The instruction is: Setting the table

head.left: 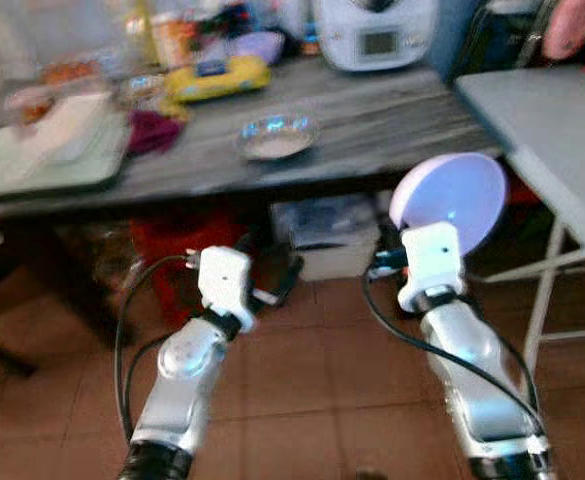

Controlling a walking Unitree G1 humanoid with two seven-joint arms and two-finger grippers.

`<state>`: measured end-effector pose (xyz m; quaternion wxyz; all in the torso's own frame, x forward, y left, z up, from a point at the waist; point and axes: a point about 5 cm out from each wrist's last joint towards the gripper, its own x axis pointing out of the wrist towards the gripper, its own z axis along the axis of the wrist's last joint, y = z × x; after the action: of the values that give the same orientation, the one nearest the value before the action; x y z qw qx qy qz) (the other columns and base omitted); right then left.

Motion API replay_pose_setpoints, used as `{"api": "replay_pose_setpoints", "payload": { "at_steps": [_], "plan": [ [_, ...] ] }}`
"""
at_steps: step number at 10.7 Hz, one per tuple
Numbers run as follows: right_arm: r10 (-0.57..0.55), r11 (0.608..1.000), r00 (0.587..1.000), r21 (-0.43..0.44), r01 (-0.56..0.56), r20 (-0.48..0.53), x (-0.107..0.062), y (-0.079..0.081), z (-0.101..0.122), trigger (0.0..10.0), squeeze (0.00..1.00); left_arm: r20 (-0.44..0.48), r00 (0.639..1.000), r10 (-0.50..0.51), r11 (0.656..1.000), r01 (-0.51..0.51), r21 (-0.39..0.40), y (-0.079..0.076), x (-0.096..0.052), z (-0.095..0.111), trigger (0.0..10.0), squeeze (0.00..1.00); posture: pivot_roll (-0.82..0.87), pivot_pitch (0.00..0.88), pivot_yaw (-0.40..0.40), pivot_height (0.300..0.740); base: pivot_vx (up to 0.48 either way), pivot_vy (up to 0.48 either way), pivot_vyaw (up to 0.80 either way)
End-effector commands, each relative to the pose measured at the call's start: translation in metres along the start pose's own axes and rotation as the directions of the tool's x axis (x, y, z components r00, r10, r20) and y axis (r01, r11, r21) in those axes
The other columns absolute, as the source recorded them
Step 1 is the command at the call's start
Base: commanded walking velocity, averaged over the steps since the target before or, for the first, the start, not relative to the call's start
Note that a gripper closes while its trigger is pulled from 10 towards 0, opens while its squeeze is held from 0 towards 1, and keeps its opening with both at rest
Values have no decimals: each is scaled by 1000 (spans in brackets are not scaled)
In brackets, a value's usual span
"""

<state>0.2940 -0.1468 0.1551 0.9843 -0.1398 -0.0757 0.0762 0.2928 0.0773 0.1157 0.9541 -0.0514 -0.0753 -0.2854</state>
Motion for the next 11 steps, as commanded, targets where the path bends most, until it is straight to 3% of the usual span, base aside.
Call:
{"api": "replay_pose_setpoints", "payload": {
  "at_steps": [1, 5, 11],
  "plan": [
    [16, 1000, 999, 10, -16, 52, 3, 7, 12, 10000, 0, 1, 1000, 1, 1000, -1, 24, 6, -3, 3, 10000, 0, -206, 68, 74, 740, 446, 0, 569],
    [15, 1000, 998, 9, -16, 65, 5, 6, 15, 10000, 0, 21, 1000, -11, 1000, 10, 26, 3, 1, 8, 10000, 0, -205, 62, 74, 740, 447, 0, 650],
    [32, 998, 990, -66, -23, 140, 9, 7, 33, 10000, 0, 73, 997, -22, 1000, 20, 23, 1, 9, 25, 10000, 0, -208, 58, 71, 740, 437, 0, 0]
  ]
}}
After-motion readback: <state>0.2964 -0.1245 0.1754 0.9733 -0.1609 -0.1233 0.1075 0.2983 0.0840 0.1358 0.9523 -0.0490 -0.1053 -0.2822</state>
